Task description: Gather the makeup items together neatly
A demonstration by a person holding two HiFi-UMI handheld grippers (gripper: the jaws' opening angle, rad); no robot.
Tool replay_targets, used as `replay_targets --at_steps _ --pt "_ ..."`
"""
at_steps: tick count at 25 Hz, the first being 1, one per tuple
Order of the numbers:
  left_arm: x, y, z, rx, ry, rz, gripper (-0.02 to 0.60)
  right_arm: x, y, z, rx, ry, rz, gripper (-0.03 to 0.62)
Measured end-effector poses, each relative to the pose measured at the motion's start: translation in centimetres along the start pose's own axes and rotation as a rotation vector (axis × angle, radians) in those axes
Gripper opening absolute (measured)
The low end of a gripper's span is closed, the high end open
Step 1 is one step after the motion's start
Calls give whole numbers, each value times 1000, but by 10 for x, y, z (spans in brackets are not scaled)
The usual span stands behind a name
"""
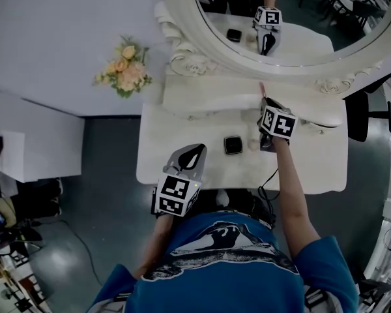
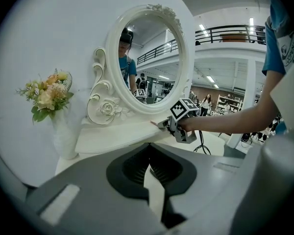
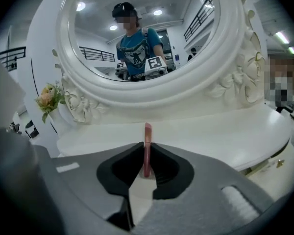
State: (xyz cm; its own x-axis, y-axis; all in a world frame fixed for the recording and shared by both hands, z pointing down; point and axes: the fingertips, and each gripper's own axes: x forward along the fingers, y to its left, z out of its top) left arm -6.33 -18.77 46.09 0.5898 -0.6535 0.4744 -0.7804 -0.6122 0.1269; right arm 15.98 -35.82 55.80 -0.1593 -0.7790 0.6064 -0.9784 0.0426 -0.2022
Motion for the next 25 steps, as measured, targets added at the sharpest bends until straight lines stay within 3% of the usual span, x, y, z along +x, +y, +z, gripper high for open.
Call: replay_targets --at_steps 6,14,25 --pt "2 -6 1 4 5 2 17 -29 -8 -21 75 14 40 44" --pt "14 -26 1 21 17 -20 17 -80 -39 -67 92 18 9 44" --pt "32 -60 6 52 26 -52 17 -99 -63 -154 111 171 -29 44"
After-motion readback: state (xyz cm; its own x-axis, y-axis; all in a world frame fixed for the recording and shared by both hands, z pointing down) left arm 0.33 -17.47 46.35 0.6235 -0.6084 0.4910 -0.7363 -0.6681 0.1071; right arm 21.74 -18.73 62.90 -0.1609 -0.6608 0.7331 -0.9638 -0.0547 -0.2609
